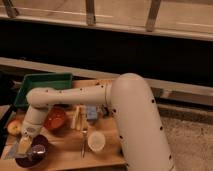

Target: Wipe purple bowl with towel

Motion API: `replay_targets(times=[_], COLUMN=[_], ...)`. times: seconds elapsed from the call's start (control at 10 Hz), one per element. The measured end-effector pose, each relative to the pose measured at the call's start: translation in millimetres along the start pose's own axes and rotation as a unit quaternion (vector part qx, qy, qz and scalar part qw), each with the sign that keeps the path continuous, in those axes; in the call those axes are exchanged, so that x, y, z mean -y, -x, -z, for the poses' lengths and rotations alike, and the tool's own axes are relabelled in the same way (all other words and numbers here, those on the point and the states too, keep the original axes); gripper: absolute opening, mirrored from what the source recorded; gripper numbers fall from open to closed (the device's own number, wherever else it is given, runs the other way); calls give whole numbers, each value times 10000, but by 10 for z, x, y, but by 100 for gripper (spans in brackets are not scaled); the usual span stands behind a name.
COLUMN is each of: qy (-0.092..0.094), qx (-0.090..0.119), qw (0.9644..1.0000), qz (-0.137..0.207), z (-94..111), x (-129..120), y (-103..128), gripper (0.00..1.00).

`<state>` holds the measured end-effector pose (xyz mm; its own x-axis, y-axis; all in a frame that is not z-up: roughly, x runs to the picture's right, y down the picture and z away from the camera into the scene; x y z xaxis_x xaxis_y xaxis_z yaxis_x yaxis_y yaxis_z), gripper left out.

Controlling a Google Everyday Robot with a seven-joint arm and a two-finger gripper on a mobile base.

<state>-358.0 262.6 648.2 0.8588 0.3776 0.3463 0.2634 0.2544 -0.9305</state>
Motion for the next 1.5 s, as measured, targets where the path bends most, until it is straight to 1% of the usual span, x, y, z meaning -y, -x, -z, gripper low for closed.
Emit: replay_targets(times=[0.1, 0.3, 0.5, 0.7, 0.9, 1.0, 1.2, 1.3, 1.5], qy=[4, -54, -91, -128, -214, -280, -315, -293, -212], qx=[19, 53, 43, 100, 131, 175, 192, 184, 201], qw=[10000, 9997, 9993, 9987, 9981, 9978, 9984, 9988, 9993], qz=[-37, -237, -362, -489, -561, -572, -420, -337, -230], z=[1, 59, 84, 110, 156, 214, 209, 176, 66], x=[-1, 25, 68, 168, 296, 363, 436, 428, 368], y=[-40, -163, -237, -332, -363, -360, -219, -143, -60], gripper=[0, 0, 0, 0, 0, 0, 0, 0, 0])
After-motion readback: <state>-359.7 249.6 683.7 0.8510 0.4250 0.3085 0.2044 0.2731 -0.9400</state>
